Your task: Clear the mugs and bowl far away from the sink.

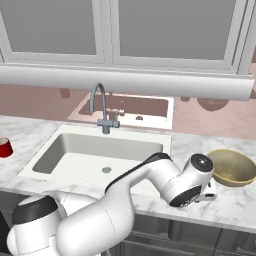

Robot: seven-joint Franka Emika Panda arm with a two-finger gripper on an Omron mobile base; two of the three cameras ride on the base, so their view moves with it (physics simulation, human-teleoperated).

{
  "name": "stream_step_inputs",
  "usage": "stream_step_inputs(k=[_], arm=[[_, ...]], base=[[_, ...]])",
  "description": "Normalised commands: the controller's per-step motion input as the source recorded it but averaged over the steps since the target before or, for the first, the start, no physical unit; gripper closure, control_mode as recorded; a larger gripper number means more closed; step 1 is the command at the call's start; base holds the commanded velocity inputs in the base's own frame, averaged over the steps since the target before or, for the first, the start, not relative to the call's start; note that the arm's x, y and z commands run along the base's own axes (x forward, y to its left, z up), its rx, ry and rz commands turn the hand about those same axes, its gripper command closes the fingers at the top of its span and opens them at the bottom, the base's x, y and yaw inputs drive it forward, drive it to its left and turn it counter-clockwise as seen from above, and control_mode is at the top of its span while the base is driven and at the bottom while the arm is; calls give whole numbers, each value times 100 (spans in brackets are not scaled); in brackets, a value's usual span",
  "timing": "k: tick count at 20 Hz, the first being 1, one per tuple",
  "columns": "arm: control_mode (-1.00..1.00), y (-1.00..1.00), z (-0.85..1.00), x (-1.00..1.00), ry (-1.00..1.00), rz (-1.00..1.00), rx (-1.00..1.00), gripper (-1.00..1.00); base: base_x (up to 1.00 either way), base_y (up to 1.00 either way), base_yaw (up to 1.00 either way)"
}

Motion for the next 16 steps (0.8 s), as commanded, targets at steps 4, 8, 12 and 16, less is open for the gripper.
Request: stream_step_inputs(k=[4, 8, 12, 16], arm=[[-100, 5, -6, 23, 0, 0, 0, -100], [-100, 0, -4, 17, 0, 0, 0, -100], [-100, 0, -6, 12, 0, 0, 0, -100], [-100, 0, -5, 7, 0, 0, 0, -100]], base=[[0, 0, 0], [0, 0, 0], [0, 0, 0], [0, 0, 0]])
